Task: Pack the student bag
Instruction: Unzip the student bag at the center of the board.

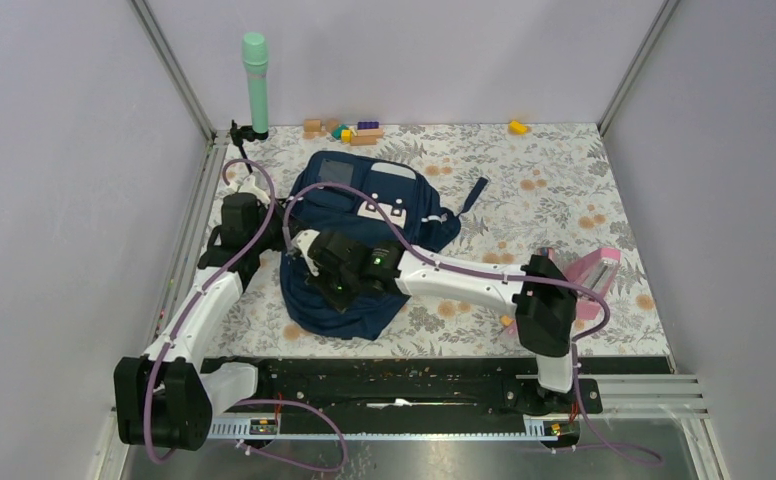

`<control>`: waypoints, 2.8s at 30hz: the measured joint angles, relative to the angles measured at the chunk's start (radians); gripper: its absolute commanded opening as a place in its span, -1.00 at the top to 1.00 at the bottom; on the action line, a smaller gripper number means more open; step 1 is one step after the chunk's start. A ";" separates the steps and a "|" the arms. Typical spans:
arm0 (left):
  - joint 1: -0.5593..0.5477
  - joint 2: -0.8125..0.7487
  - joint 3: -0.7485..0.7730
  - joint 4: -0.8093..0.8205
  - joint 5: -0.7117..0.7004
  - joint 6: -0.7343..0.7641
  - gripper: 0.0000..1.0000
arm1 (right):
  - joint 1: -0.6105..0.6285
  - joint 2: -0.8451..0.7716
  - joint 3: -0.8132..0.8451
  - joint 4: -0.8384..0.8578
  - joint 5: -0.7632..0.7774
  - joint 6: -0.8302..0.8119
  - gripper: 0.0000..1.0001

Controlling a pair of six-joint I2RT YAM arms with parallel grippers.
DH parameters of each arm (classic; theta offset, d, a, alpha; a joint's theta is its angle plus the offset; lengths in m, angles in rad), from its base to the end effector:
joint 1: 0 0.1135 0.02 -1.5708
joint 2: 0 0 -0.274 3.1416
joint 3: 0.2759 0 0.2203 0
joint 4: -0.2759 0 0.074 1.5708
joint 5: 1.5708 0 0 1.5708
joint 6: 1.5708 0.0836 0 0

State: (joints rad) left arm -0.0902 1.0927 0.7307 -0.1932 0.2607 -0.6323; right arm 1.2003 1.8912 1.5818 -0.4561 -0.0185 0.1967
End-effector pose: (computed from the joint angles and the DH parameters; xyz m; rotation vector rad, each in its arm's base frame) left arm 0.2420 -0.0435 0.2562 -0.4306 2.1438 -0.6964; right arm 0.1579 0.4108 0.2570 -1.1863 2.1422 0.6880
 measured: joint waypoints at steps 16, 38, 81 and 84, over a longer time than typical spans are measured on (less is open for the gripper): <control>-0.002 -0.020 0.031 -0.031 0.020 0.048 -0.71 | 0.014 -0.016 0.108 -0.019 -0.126 -0.320 -0.33; -0.616 -0.146 0.177 -0.219 -0.173 0.659 -0.77 | -0.315 -0.579 -0.668 0.304 0.134 0.365 -0.48; -1.015 0.056 0.076 -0.357 -0.560 0.799 -0.38 | -0.317 -0.886 -0.985 0.492 0.341 0.569 -0.61; -1.026 0.042 0.075 -0.367 -0.573 0.785 -0.40 | -0.317 -0.884 -0.985 0.492 0.340 0.574 -0.61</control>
State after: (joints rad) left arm -1.1160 1.1347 0.8059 -0.5598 -0.3126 0.1528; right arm 0.8833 1.0073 0.5964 0.0364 0.3214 0.7704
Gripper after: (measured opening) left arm 0.689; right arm 0.807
